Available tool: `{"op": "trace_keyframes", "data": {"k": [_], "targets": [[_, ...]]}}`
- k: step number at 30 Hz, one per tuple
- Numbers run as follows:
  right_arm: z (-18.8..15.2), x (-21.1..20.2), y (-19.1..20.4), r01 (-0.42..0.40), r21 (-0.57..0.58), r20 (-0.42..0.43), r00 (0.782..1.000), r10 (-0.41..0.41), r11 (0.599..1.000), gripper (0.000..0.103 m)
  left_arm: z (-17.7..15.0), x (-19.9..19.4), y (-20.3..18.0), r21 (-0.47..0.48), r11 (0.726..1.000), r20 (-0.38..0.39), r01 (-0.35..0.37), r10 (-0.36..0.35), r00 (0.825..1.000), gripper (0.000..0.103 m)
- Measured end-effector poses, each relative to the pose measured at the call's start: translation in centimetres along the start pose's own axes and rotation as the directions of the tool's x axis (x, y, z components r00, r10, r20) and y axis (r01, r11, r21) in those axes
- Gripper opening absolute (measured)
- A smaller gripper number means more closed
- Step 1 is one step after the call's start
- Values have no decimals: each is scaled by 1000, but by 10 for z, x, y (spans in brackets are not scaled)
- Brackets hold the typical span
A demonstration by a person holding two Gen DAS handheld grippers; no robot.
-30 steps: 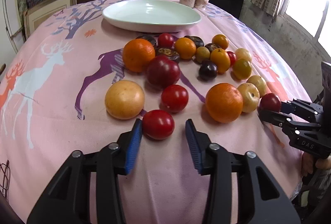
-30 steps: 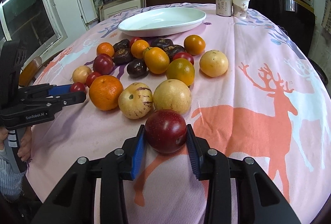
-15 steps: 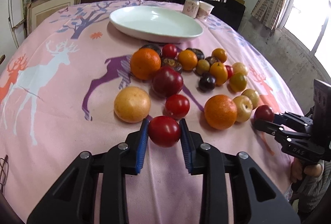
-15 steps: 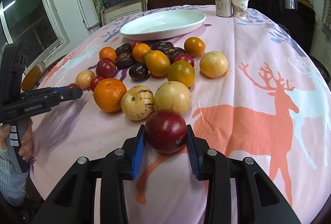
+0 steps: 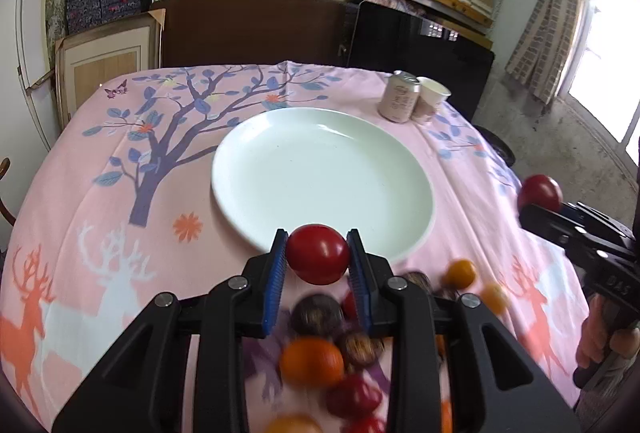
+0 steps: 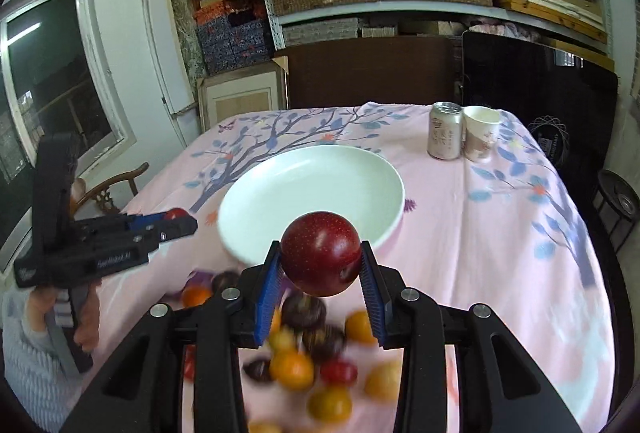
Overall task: Organize fruits
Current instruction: 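Carry both red fruits over the white plate and open both grippers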
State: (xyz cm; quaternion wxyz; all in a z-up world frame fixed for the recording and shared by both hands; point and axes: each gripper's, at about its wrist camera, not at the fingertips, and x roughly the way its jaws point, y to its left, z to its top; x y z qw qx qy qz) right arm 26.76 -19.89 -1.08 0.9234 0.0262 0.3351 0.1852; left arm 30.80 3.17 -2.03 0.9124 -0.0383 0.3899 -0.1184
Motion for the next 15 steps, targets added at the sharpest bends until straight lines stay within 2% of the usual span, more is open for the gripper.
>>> {"op": "trace_keyframes", "data": {"k": [3, 7, 8, 10, 12, 15], "targets": [[15, 61, -9, 5, 16, -74, 997, -3, 1000, 38, 16, 39, 6, -12, 1000, -39, -14, 14, 999, 29], [17, 102, -17, 1, 32, -133, 991, 4, 999, 39, 15, 69, 10, -17, 1000, -76, -17, 16, 997, 30], [17, 106, -19, 5, 48, -135, 991, 1, 999, 39, 13, 73, 11, -11, 1000, -79, -26, 25, 997, 36], [14, 107, -20, 6, 66, -128, 992, 3, 998, 49, 10, 79, 11, 7, 999, -85, -31, 32, 996, 51], [12, 102, -21, 7, 54, -107, 994, -1, 999, 57, 8, 77, 10, 7, 999, -79, -34, 34, 996, 55], [15, 98, -27, -11, 74, -93, 995, 18, 997, 59, 7, 76, 11, -11, 1000, -83, -5, 4, 997, 56]]}}
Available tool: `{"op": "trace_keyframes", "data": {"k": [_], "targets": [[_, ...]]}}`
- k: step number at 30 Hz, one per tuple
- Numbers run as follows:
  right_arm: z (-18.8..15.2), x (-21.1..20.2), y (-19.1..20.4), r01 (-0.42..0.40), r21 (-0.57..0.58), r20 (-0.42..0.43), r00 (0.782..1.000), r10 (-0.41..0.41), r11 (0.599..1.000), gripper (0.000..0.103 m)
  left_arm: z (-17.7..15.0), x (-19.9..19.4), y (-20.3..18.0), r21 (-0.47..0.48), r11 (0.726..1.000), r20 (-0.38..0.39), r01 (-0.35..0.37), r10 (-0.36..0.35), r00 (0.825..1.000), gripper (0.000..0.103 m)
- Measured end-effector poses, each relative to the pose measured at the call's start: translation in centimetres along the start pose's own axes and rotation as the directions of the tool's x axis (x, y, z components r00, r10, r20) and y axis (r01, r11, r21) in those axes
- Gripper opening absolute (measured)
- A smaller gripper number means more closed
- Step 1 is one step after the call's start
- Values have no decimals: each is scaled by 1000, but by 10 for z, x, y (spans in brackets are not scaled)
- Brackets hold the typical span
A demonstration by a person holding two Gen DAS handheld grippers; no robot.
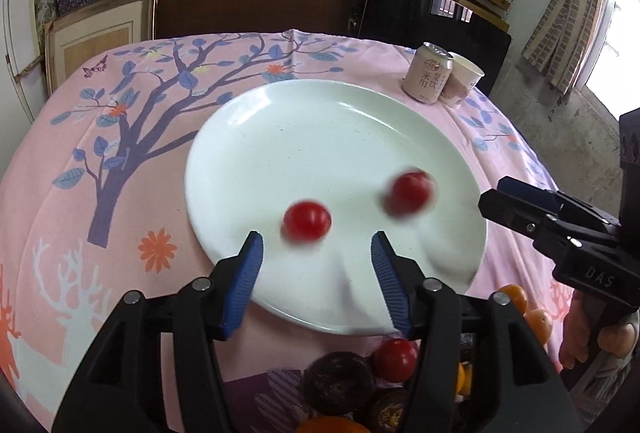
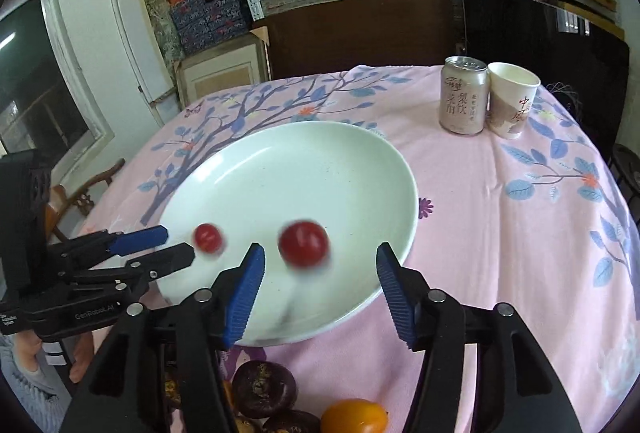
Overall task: Organize fruits
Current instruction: 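Carry both red fruits over the white plate and open both grippers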
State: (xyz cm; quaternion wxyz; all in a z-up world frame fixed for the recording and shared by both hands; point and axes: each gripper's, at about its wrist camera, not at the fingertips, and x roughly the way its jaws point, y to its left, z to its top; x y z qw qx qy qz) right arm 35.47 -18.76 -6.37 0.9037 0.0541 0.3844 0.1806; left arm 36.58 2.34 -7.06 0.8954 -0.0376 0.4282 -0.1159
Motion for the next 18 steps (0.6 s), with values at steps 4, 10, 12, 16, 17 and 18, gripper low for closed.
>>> {"op": "trace_keyframes", "data": {"k": [4, 10, 12, 16, 17, 18], "targets": [[-1, -4, -4, 8, 19, 10, 1000, -8, 1000, 59, -6, -4, 2, -2, 1000, 11, -23, 23, 1000, 58], [-2, -19, -8, -2, 44, 43, 999, 0, 999, 64, -12, -25, 8, -19, 998, 54, -61, 62, 997, 70], [-5, -30, -10, -4, 49, 71, 997, 0, 999, 67, -15, -37, 9, -16, 996, 83, -84, 85, 993, 76], [-23, -54, -23, 4, 93, 115, 993, -14, 996, 71, -35, -64, 21, -31, 989, 130, -141, 144, 981, 86], [-29, -58, -28, 7, 102, 121, 992, -20, 995, 72, -43, -70, 24, -39, 988, 133, -147, 151, 980, 86], [-37, -64, -32, 15, 113, 126, 992, -30, 993, 73, -53, -76, 29, -52, 987, 136, -151, 157, 978, 86]]}}
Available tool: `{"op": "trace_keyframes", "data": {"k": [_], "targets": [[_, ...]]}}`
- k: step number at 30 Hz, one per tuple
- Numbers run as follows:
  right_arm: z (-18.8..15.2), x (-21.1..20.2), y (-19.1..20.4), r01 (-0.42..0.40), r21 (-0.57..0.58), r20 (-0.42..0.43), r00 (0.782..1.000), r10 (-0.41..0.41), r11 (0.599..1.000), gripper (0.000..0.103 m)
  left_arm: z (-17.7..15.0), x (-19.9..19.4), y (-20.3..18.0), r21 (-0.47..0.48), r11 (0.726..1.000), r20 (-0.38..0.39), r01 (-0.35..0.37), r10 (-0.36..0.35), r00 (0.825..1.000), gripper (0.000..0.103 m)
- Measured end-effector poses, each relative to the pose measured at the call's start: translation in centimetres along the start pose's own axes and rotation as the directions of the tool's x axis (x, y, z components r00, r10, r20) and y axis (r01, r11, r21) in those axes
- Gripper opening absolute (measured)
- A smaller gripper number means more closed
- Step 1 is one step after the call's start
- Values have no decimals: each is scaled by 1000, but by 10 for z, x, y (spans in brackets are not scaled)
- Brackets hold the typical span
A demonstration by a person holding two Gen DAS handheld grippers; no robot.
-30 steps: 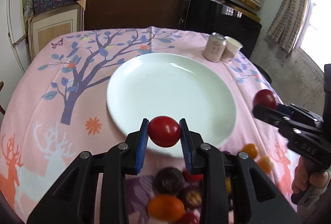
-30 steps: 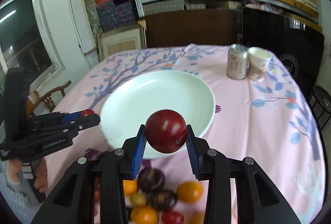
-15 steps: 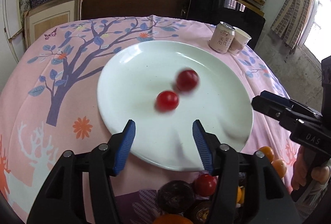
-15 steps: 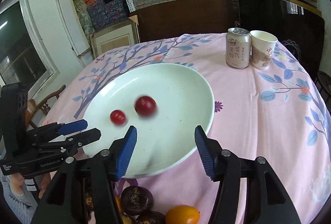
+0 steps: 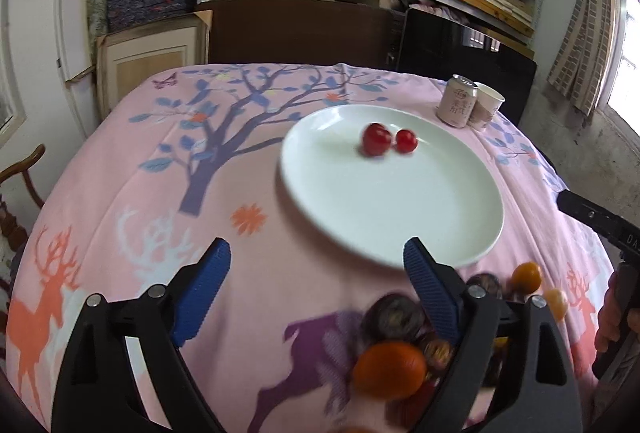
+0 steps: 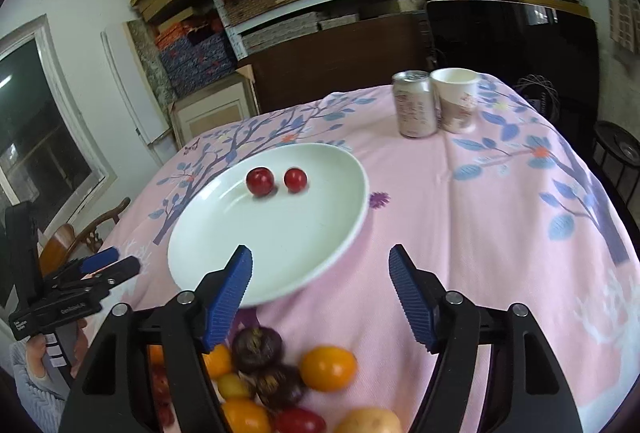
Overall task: Organize fruits
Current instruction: 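Grasp the pale orange grapefruit with the left gripper while the right grasps a yellow pear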
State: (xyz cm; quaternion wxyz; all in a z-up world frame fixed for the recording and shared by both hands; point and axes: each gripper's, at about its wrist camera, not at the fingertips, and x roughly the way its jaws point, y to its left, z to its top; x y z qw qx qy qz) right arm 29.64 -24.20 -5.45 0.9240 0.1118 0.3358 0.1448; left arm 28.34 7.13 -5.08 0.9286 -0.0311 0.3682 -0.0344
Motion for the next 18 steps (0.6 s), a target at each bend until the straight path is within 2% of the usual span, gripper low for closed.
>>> {"op": "trace_keyframes", "data": {"k": [4, 9, 11, 13, 18], "targets": [[-29, -26, -21, 42, 63, 27, 999, -44, 997, 77, -44, -27, 21, -71, 997, 5, -13, 13, 1000, 88], [-64, -58, -35, 69, 106, 73, 994, -77, 992, 81, -99, -52, 28, -83, 997, -32, -6, 3, 999, 89], [-78, -67, -34, 64, 105, 70, 995, -71, 992, 81, -109, -63, 27, -87, 996, -26, 27, -29, 999, 89], [-85, -76, -30, 43, 95, 85, 995, -51, 995, 81, -113, -73, 29, -96, 995, 5, 41, -41, 999, 94], [-105, -91, -12, -2, 29, 83, 997, -1, 1000, 81, -113, -68, 15, -33, 999, -45, 38, -40, 998, 94]]}}
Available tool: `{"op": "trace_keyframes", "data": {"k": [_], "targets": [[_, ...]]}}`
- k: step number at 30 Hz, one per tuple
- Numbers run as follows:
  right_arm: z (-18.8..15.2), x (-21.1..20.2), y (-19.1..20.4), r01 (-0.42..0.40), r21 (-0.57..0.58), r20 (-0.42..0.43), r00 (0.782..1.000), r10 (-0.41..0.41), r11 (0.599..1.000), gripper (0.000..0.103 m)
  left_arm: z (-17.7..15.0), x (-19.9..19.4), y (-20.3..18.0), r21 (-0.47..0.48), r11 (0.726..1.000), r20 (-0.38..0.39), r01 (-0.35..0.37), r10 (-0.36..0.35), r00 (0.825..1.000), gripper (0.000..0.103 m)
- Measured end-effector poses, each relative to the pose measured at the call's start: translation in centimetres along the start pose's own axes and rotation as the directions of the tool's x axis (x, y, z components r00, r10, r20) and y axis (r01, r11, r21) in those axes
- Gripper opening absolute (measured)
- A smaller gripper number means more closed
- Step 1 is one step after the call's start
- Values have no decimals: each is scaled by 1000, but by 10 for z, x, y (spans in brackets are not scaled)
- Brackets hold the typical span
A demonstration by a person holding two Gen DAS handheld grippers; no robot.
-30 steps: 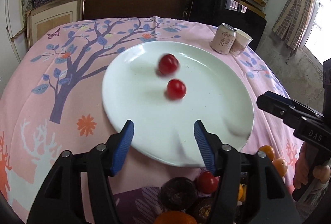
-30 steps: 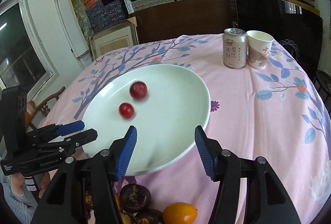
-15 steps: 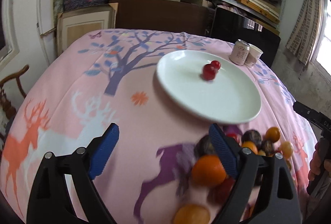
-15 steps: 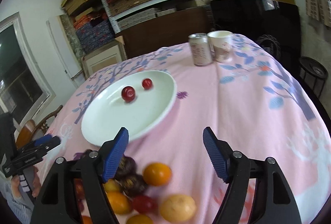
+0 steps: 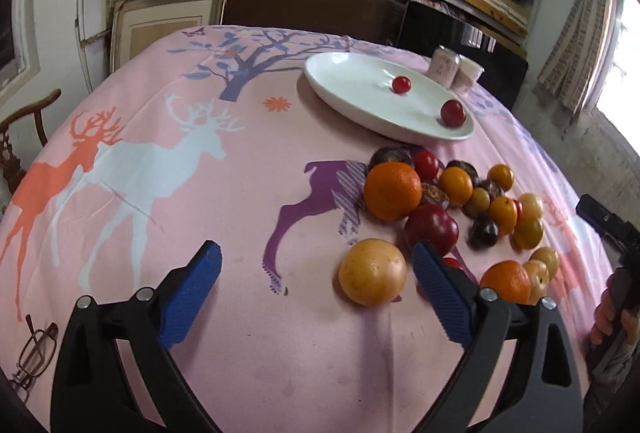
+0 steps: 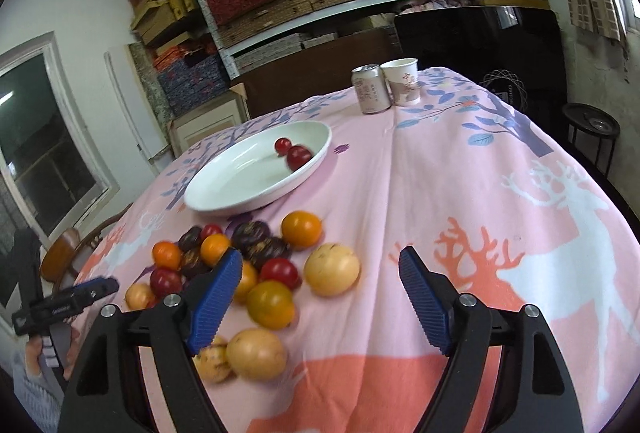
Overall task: Organize fruits
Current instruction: 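Grasp the pale orange grapefruit with the left gripper while the right grasps a yellow pear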
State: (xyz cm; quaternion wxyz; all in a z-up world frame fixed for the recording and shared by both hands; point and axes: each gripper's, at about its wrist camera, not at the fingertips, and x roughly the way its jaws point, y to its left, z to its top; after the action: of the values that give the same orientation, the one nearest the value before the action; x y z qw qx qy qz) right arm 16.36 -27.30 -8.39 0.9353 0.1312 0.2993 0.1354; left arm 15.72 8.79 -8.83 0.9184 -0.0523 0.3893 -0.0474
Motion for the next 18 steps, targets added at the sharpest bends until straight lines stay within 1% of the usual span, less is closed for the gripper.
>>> {"op": "trace_keyframes", "data": {"k": [2, 3, 7, 9, 10, 12, 15, 17, 18], "targets": [[-2, -8, 0, -37, 4, 26, 999, 37, 999, 82, 3, 7, -8, 38, 999, -20, -9, 10, 1000, 94], [-3, -12, -1, -42, 17, 35, 998, 42, 999, 82, 3, 11, -13, 60, 998, -37, -13, 15, 999, 94], [-3, -9, -13, -49, 79, 14, 999, 48, 996, 82, 3, 21, -17, 83, 996, -80, -21, 28, 996, 94], [-4, -6, -16, -46, 89, -1, 999, 47, 995, 82, 3, 28, -16, 78, 997, -115, -12, 21, 993, 86], [-4, -6, -15, -46, 87, -2, 999, 46, 995, 82, 4, 32, -15, 74, 997, -129, 12, -2, 992, 83], [-5, -7, -14, -45, 81, 0, 999, 45, 996, 82, 3, 34, -17, 80, 996, -141, 33, -21, 990, 81], [-5, -7, -13, -45, 79, -2, 999, 46, 996, 82, 4, 37, -26, 115, 992, -145, 53, -36, 989, 71], [-7, -7, -12, -45, 83, -21, 999, 47, 996, 82, 4, 40, -33, 142, 986, -156, 81, -58, 986, 57], [-9, -7, -11, -44, 81, -34, 998, 47, 996, 82, 4, 42, -37, 158, 983, -161, 91, -66, 985, 56]]}}
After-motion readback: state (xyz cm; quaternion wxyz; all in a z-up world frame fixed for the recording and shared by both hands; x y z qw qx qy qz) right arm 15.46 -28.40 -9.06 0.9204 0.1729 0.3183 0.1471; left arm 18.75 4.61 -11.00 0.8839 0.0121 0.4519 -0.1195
